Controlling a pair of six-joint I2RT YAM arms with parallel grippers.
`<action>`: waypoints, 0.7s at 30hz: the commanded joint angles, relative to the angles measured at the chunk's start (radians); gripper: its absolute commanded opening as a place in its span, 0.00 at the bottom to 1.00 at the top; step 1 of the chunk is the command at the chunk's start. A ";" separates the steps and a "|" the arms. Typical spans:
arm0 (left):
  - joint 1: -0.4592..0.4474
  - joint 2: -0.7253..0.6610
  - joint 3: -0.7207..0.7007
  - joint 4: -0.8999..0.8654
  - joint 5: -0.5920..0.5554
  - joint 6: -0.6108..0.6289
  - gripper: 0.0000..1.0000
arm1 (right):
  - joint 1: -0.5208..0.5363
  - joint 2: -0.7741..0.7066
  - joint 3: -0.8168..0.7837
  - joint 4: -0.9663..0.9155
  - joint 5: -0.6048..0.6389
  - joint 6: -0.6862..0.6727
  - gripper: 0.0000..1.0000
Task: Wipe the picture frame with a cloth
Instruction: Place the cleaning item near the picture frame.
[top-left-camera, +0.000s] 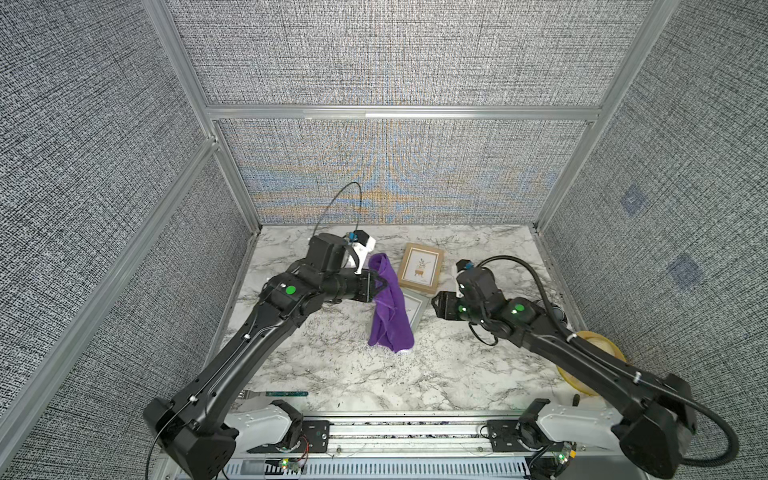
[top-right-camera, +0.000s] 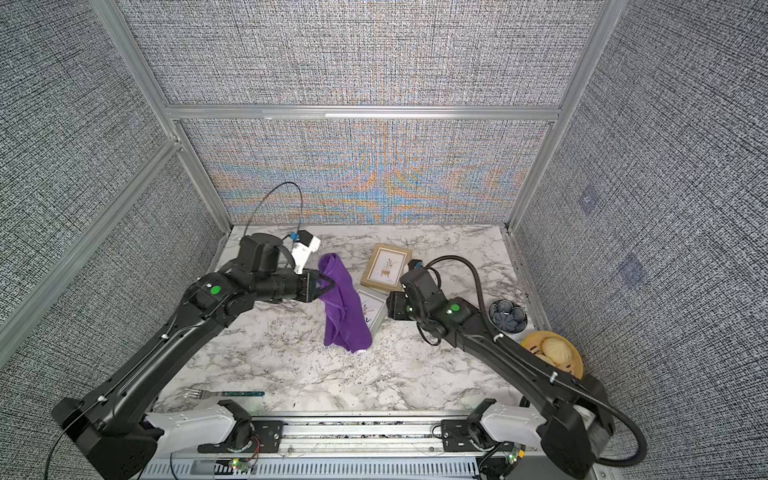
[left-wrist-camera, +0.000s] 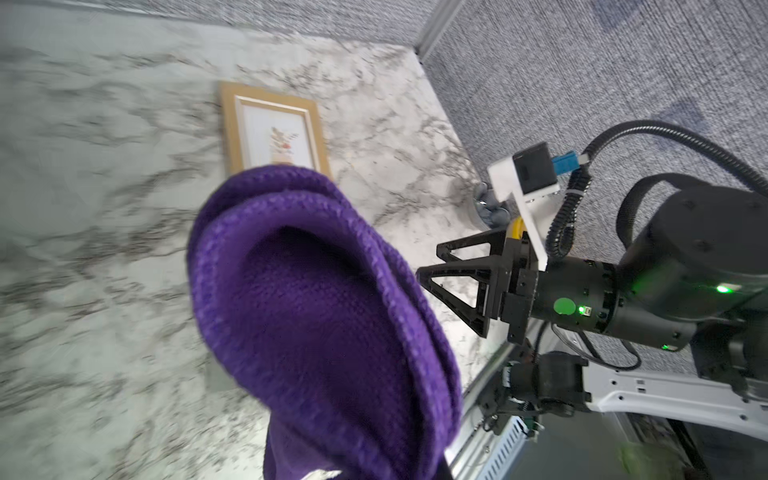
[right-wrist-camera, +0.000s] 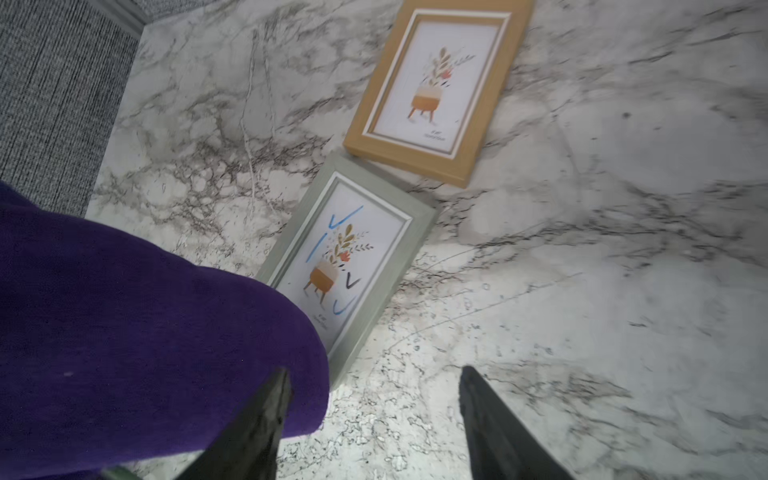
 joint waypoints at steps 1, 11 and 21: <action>-0.076 0.073 -0.007 0.253 0.096 -0.101 0.00 | -0.005 -0.084 -0.025 -0.074 0.125 0.007 0.68; -0.187 0.397 -0.001 0.485 0.085 -0.235 0.00 | -0.023 -0.197 -0.070 -0.093 0.159 -0.007 0.70; -0.028 0.454 -0.117 0.254 -0.033 -0.179 0.57 | -0.023 0.109 -0.042 0.094 -0.111 -0.148 0.69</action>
